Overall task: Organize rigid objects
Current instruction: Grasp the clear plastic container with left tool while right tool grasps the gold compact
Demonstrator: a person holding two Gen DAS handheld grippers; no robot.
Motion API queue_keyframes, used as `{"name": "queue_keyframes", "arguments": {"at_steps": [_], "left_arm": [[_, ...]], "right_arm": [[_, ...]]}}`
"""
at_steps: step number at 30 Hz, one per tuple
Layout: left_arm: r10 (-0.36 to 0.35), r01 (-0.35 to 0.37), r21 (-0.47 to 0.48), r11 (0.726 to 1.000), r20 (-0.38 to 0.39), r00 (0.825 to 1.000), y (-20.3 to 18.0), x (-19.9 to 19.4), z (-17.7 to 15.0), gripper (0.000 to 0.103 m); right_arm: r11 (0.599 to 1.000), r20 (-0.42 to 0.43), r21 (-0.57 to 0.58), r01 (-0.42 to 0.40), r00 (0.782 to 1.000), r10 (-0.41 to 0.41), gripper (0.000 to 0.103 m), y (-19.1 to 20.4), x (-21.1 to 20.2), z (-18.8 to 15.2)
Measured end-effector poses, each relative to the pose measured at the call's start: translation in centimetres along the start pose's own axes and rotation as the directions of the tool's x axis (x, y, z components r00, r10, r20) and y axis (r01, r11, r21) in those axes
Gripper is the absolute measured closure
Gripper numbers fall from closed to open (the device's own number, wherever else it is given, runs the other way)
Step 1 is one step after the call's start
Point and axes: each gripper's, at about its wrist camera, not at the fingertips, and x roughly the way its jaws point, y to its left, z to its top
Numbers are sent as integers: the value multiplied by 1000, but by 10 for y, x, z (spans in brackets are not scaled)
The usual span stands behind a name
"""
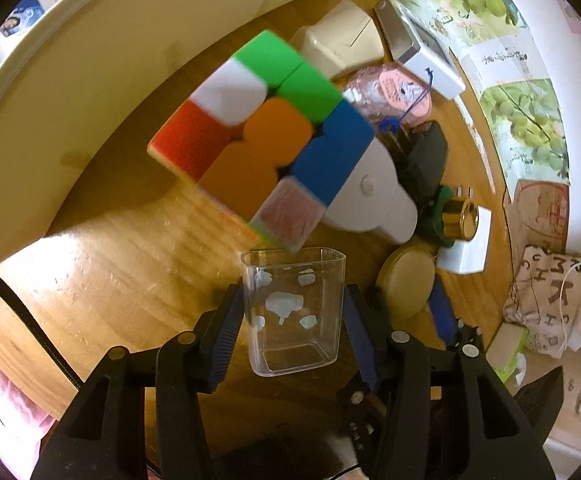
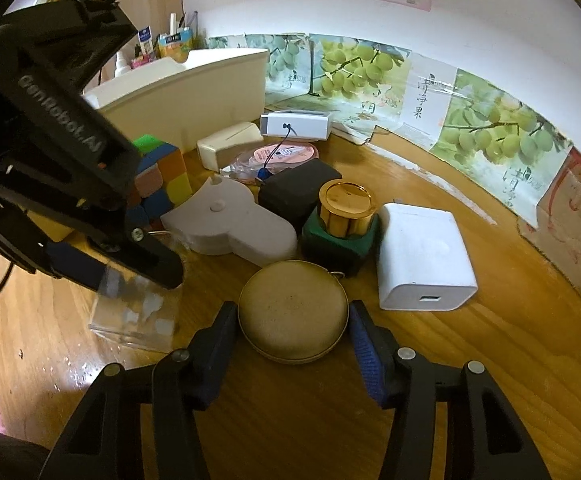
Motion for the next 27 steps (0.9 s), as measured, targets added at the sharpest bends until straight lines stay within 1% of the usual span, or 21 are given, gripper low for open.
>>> {"name": "queue_keyframes", "arguments": {"at_steps": [7,14,21,27], "left_arm": [[-9,9,10,1000,-26,1000,9,1,-18,49],[-2,2,13,1000,-42,999,23,-1,-34,49],[21,-20,22,1000,-60,998,39,-6,-47,49],[51,-45,68,997,-84,995,47,-13,-58,49]], "right_arm": [[998,-24,-30,61,998,-62,48,1,-6,-2],[996,-5,-28,84,996,-84,48,4,-18,-2],[996,12,-31,84,996,-84,48,12,-31,-1],[998,10,-3,55,998,-55,48,20,-40,-3]]}}
